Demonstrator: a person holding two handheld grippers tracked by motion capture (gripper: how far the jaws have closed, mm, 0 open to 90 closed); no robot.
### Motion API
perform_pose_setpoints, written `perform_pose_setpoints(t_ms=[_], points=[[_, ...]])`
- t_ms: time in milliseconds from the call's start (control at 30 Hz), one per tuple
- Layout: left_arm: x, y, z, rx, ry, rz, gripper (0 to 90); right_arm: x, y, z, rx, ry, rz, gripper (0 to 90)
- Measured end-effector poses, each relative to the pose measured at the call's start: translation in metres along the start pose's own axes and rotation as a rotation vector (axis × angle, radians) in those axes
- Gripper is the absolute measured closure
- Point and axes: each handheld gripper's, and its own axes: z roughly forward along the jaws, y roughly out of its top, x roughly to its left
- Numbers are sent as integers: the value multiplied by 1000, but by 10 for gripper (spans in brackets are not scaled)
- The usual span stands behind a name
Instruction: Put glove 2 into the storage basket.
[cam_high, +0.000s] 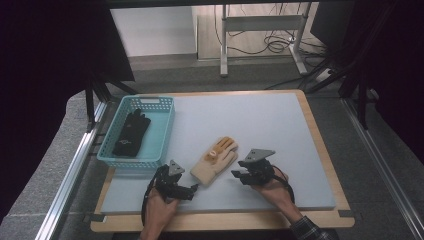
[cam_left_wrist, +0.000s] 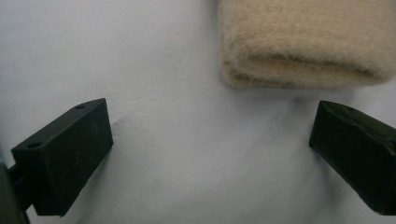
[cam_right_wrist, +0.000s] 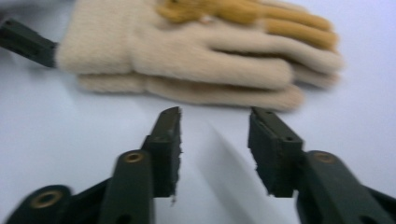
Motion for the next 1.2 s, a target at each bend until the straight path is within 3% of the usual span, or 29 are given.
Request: perform_pose_setpoints(t_ms=[400,633,833,1067,1200], points=[[0,0,0,1,-1,0,0,-31,-21,-30,-6,-66,124,277],[0,0,0,1,-1,0,0,-46,-34,-47,-11,-96,151,192],[0,0,0,1,-1,0,0,-56,-50,-56,15,-148,158,108],[0,0,0,2,-2,0,0,-62,-66,-56,73,-193,168,53],[0,0,0,3,-3,0,0,-62,-72,-54,72,-219,183,42]])
